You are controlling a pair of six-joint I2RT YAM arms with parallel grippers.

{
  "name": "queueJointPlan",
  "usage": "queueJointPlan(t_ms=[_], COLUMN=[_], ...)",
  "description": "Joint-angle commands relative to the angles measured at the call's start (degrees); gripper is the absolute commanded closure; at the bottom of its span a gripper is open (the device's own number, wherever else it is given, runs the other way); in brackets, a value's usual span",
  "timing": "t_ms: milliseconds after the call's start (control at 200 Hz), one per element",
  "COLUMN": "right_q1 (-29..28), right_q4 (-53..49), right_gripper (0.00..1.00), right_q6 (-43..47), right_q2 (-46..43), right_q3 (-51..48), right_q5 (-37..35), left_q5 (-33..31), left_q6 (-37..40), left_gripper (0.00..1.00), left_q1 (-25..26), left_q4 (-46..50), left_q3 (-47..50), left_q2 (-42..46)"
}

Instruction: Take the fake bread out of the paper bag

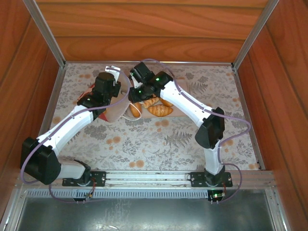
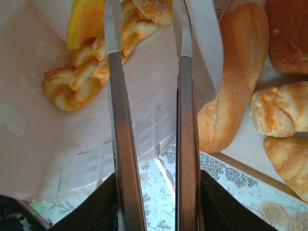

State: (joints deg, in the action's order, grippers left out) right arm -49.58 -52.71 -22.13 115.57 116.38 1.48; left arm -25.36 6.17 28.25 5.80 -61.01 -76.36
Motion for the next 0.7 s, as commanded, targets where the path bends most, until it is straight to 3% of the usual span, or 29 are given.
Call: queueJointPlan(t_ms=[0,694], right_q1=[-0.94,-1.39], right_q4=[0.53,-2.53], right_gripper=[0.59,0.53], right_q6=[1.72,2.94], right_q2=[2.34,10.60], right_q3=[3.24,13.15], right_q5=[-1.90,-3.68], left_q5=[0.37,5.02], left_q6=[-1.60,-2.88], left_gripper=[1.00,1.00], left_q1=[0.05,0.05], left_q4=[1.05,2.00], left_q3=[-1.80,-2.49], left_q2=[1.82,2.44])
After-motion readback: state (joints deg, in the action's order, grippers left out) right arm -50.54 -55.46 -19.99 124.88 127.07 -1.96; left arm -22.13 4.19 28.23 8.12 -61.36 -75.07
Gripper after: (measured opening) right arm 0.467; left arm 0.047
